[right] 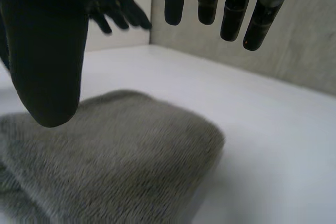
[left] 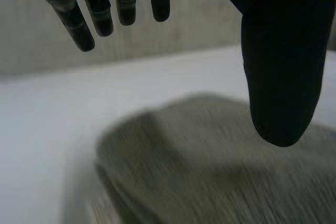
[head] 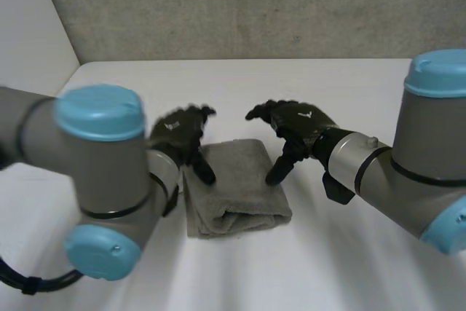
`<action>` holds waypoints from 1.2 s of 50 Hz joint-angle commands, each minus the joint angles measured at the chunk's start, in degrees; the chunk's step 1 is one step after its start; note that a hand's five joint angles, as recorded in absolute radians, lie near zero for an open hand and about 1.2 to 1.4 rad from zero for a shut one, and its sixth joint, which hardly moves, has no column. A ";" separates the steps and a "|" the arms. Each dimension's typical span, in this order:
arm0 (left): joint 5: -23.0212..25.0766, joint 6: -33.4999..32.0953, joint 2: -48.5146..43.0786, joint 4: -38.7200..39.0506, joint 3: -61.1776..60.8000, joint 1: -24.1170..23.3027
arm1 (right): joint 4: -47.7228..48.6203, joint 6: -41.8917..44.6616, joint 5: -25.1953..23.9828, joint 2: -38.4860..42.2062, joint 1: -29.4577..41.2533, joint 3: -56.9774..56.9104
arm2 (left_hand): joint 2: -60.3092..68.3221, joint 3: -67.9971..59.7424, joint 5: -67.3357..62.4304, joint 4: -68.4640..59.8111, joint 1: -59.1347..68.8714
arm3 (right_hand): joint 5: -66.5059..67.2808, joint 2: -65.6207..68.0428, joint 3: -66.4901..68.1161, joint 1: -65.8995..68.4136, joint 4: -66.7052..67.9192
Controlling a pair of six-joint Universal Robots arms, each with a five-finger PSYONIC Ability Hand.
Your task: Fold the towel.
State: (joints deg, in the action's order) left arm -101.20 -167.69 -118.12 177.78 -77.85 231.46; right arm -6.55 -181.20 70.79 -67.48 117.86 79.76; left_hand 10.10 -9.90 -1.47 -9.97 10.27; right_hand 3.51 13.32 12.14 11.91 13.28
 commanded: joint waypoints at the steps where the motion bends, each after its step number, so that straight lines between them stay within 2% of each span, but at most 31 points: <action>1: -4.16 4.39 -10.02 -6.65 4.28 -0.84 | -1.27 3.13 -2.06 9.71 0.00 -5.13 | 1.13 -1.32 0.25 -1.26 0.95 | -3.51 -3.32 -2.14 -1.91 -3.28; 5: -8.04 4.04 -10.73 -6.66 3.50 -0.66 | -1.45 9.88 -1.71 14.91 0.79 -7.68 | 0.96 -1.16 0.42 -1.09 0.78 | -3.51 -3.32 -2.14 -1.91 -3.28; 7: -8.13 3.78 -10.64 -6.57 3.32 -0.75 | -1.10 13.24 -1.10 16.24 0.88 -8.04 | 0.79 -0.99 0.58 -0.92 0.62 | -3.51 -3.32 -2.14 -1.91 -3.28; 8: -8.13 3.08 -10.56 -6.57 3.06 -0.66 | -0.84 16.99 0.38 17.37 1.23 -8.30 | 0.79 -0.99 0.59 -0.92 0.61 | -3.51 -3.32 -2.14 -1.91 -3.28; 9: -8.13 3.07 -10.56 -6.57 3.05 -0.66 | -0.83 17.02 0.40 17.38 1.23 -8.30 | 0.79 -0.99 0.59 -0.92 0.61 | -3.51 -3.32 -2.14 -1.91 -3.28; 11: -8.13 0.10 -10.29 -6.57 2.70 -0.57 | -0.74 23.76 4.33 18.35 2.28 -9.35 | 0.62 -0.82 0.75 -0.76 0.45 | -3.51 -3.32 -2.14 -1.91 -3.28; 14: -8.13 -1.76 -10.12 -6.48 2.61 -0.66 | -0.31 25.90 6.81 17.83 2.90 -10.14 | 0.45 -0.65 0.92 -0.59 0.28 | -3.51 -3.32 -2.14 -1.91 -3.28; 17: -8.13 -4.14 -8.71 -6.31 2.97 -0.75 | 0.31 25.28 6.90 16.94 2.99 -10.15 | 0.45 -0.65 0.92 -0.59 0.28 | -3.51 -3.32 -2.14 -1.91 -3.28; 20: -7.87 -5.01 -4.84 -6.31 3.84 -0.48 | 1.01 22.03 6.99 12.46 2.55 -10.06 | 0.45 -0.65 0.92 -0.59 0.28 | -3.51 -3.32 -2.14 -1.91 -3.28; 22: -7.87 -5.28 -2.47 -6.31 4.37 -0.31 | 1.36 16.61 7.43 6.25 1.94 -9.71 | 0.62 -0.82 0.75 -0.75 0.45 | -3.51 -3.32 -2.14 -1.91 -3.28; 25: -7.34 -5.45 2.45 -7.10 6.83 -0.22 | 1.72 14.12 8.05 3.14 0.79 -9.88 | 0.62 -0.82 0.75 -0.75 0.45 | -3.51 -3.32 -2.14 -1.91 -3.28; 27: -6.20 -5.45 8.75 -9.02 9.28 1.09 | 1.98 10.27 11.19 -3.33 -3.40 -10.84 | 0.96 -1.15 0.42 -1.09 0.78 | -3.51 -3.32 -2.14 -1.91 -3.28; 28: -6.20 -5.45 8.78 -9.03 9.29 1.10 | 1.98 10.26 11.21 -3.36 -3.43 -10.85 | 0.96 -1.15 0.42 -1.09 0.78 | -3.51 -3.32 -2.14 -1.91 -3.28; 29: -5.68 -5.45 12.17 -10.77 10.60 3.10 | 1.37 9.12 13.21 -6.58 -5.43 -11.63 | 1.12 -1.32 0.25 -1.26 0.95 | -3.51 -3.32 -2.14 -1.91 -3.28; 30: -5.67 -5.45 12.21 -10.79 10.61 3.12 | 0.41 8.85 15.41 -9.66 -6.93 -11.99 | 1.13 -1.32 0.25 -1.26 0.95 | -3.51 -3.32 -2.14 -1.91 -3.28; 32: -4.10 -5.37 18.07 -16.03 14.29 8.19 | -1.17 8.85 17.34 -12.39 -8.07 -12.34 | 2.13 -2.33 -0.75 -2.26 1.96 | -3.51 -3.32 -2.14 -1.91 -3.28; 33: -4.09 -5.37 18.10 -16.06 14.30 8.22 | -1.18 8.85 17.36 -12.41 -8.08 -12.34 | 2.13 -2.33 -0.76 -2.27 1.96 | -3.51 -3.32 -2.14 -1.91 -3.28; 35: -1.03 -5.02 22.12 -21.57 16.84 12.59 | -4.51 8.94 19.46 -16.53 -9.49 -12.52 | 2.13 -2.33 -0.76 -2.27 1.96 | -3.51 -3.32 -2.14 -1.91 -3.28; 36: -1.01 -5.01 22.14 -21.60 16.85 12.61 | -4.52 8.94 19.47 -16.54 -9.49 -12.52 | 2.13 -2.33 -0.76 -2.27 1.96 | -3.51 -3.32 -2.14 -1.91 -3.28; 38: 3.01 -4.58 24.33 -24.32 16.68 16.11 | -5.75 8.67 20.61 -18.12 -9.93 -11.39 | 2.13 -2.33 -0.76 -2.27 1.96 | -3.51 -3.32 -2.14 -1.91 -3.28; 41: 5.05 -4.31 24.86 -25.03 16.32 17.44 | -5.75 8.41 20.61 -18.48 -10.02 -10.94 | 2.13 -2.33 -0.76 -2.27 1.96 | -3.51 -3.32 -2.14 -1.91 -3.28; 43: 8.37 -4.14 25.74 -25.03 14.93 17.97 | -6.37 8.76 20.53 -18.57 -10.02 -11.20 | 2.13 -2.33 -0.76 -2.27 1.96 | -3.51 -3.32 -2.14 -1.91 -3.28; 60: 9.53 -5.01 26.09 -24.85 11.14 18.59 | -6.19 10.95 19.65 -19.00 -9.14 -8.13 | 1.13 -1.32 0.25 -1.26 0.95 | -3.51 -3.32 -2.14 -1.91 -3.28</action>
State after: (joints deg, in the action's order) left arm -91.40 -172.46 -91.97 152.84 -66.65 249.84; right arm -13.13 -171.97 90.60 -86.23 108.65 70.52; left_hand 10.30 -10.26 -1.39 -10.15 10.19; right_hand 2.73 13.32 12.14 11.90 13.28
